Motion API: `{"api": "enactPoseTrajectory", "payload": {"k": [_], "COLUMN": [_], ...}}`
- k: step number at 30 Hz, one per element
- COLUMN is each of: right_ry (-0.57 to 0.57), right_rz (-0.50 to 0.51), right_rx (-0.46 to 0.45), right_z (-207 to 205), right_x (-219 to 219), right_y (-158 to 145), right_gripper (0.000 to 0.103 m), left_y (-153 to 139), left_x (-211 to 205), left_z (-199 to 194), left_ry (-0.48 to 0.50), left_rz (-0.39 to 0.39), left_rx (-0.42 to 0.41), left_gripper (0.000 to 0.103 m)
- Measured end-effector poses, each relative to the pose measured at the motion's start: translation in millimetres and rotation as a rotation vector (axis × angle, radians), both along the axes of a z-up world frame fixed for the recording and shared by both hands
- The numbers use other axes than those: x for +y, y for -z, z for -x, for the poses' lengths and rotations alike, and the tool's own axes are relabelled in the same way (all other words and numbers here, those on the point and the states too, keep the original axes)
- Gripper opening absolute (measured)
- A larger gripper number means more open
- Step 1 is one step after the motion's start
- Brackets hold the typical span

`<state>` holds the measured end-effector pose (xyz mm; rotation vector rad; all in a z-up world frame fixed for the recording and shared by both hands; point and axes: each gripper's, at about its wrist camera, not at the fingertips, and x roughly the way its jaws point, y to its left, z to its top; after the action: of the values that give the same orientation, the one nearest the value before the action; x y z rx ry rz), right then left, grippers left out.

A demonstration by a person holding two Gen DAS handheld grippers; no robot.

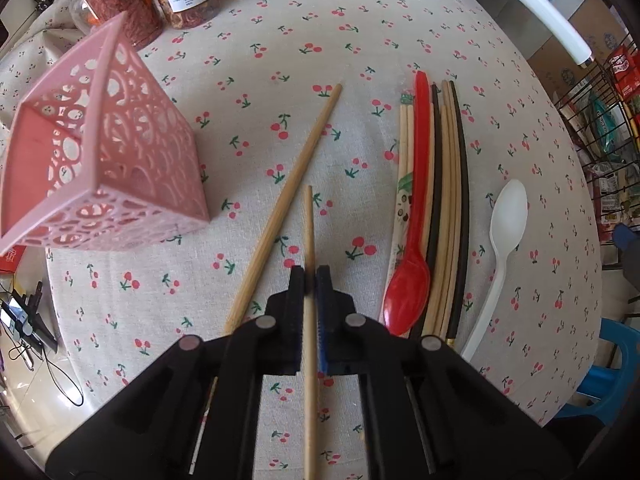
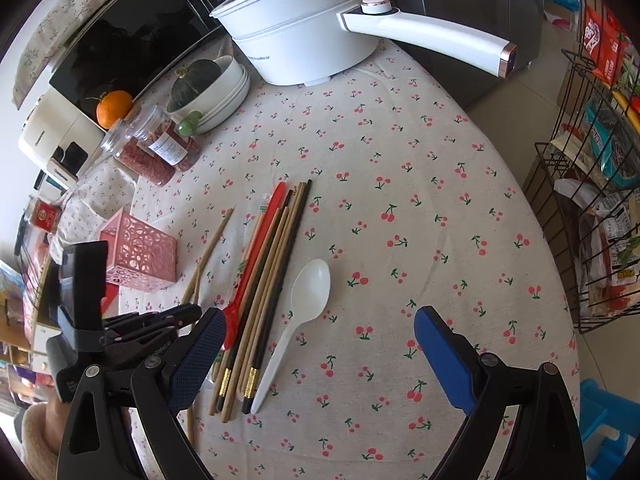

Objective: Organize utensils
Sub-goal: 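Lower the left tool onto a loose wooden chopstick and close on it, then close the right tool on the white plastic spoon while the left tool holds the chopstick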

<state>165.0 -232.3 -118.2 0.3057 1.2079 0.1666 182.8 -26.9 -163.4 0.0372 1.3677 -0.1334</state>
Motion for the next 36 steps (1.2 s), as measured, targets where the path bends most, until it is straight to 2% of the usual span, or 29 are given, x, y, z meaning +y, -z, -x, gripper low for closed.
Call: {"api": "enactPoseTrajectory", "payload": {"k": [6, 10, 13, 14, 17, 22, 24, 25, 26, 28, 31, 36], "right_ry": [0.027, 0.043, 0.06, 0.066, 0.076, 0.075, 0.062, 0.053, 0.048, 0.046, 0.055, 0.015], "right_rz": [-0.028, -0.055, -0.053, -0.049, -0.037, -0.004, 0.023, 0.031, 0.031, 0.02, 0.025, -0.003], "right_rx": [0.075, 0.122, 0.135, 0.138, 0.143, 0.066, 0.051, 0.052, 0.054, 0.055, 0.032, -0.094], "right_z": [-14, -23, -27, -29, -34, -38, -38, -39, -39, -39, -34, -19], "right_x": [4, 7, 8, 9, 12, 19, 22, 23, 23, 23, 24, 36], "right_y": [25, 43, 54, 58, 66, 68, 69, 70, 71, 71, 62, 20], "right_gripper": [0.084, 0.069, 0.057, 0.051, 0.043, 0.037, 0.022, 0.011, 0.008, 0.005, 0.003, 0.003], "left_y": [-51, -81, -81, -84, -88, -87, -91, -94, -97, -105, -124, -163], "left_x": [24, 53, 64, 62, 56, 68, 73, 75, 77, 80, 91, 115], "left_z": [40, 72, 77, 76, 76, 76, 77, 79, 80, 81, 86, 92], "left_ry": [0.001, -0.022, -0.044, -0.037, -0.023, -0.049, -0.06, -0.063, -0.062, -0.066, -0.079, -0.116], "left_rz": [0.087, 0.148, 0.198, 0.205, 0.197, 0.227, 0.239, 0.243, 0.242, 0.23, 0.254, 0.307], "left_rx": [-0.139, -0.257, -0.277, -0.288, -0.311, -0.318, -0.331, -0.342, -0.351, -0.373, -0.434, -0.586], "left_gripper": [0.006, 0.006, 0.006, 0.006, 0.006, 0.006, 0.006, 0.006, 0.006, 0.006, 0.006, 0.006]}}
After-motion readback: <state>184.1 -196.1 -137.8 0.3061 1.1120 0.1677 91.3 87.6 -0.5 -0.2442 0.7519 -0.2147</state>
